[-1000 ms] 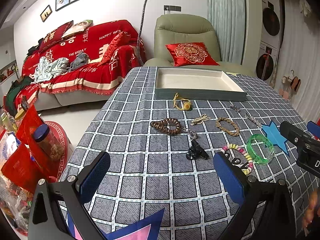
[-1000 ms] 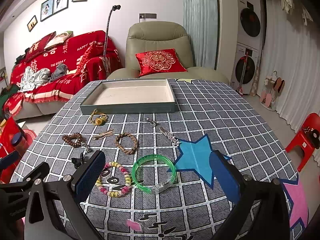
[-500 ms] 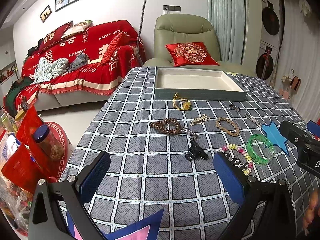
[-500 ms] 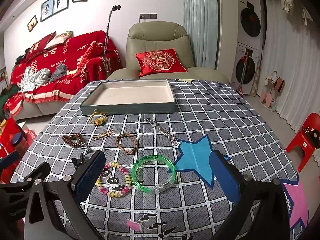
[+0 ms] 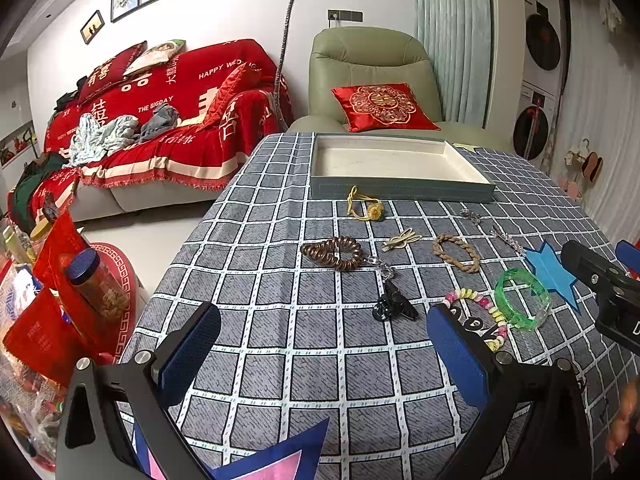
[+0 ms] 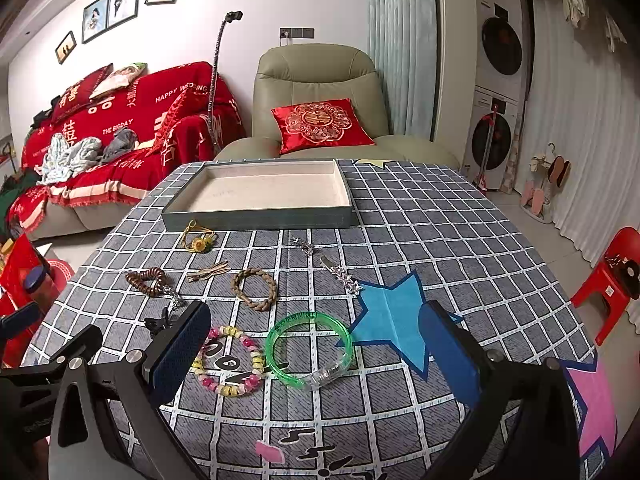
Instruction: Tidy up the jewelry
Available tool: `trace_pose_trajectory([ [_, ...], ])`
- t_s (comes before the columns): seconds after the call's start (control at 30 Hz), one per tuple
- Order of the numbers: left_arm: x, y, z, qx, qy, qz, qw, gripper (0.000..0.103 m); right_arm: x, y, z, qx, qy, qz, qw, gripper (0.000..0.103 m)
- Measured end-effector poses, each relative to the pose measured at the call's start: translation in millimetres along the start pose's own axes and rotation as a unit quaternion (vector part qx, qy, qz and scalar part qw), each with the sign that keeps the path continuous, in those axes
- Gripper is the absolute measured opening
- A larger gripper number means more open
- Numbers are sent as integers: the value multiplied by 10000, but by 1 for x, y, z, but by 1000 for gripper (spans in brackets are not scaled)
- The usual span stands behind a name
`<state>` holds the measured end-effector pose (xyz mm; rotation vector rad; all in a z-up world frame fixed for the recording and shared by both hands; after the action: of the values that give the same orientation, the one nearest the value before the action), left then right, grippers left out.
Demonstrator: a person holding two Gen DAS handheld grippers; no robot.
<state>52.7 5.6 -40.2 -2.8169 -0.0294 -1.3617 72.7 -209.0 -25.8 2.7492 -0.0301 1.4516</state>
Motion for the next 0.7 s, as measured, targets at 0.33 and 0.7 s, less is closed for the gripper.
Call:
trace_pose_trajectory([
  [0.33,0,-2,1,2,-23,-19,10000,103,2,0,0,12,14,-1,10000,103],
  [0.7,-2,-1,2,-7,-58,-19,10000,103,1,0,-1,16,10,2,10000,103],
])
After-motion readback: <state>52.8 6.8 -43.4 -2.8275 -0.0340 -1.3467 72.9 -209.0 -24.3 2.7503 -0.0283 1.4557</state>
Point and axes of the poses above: each gripper's, at about its wrist camera, not at the fingertips, and z roughly the way its jaws point, y to its right, x to its top, the point moved 7 cm from there along z, roughly the way its jaws point, and after that the axes turned 1 degree about y, right-handed, at the moved point
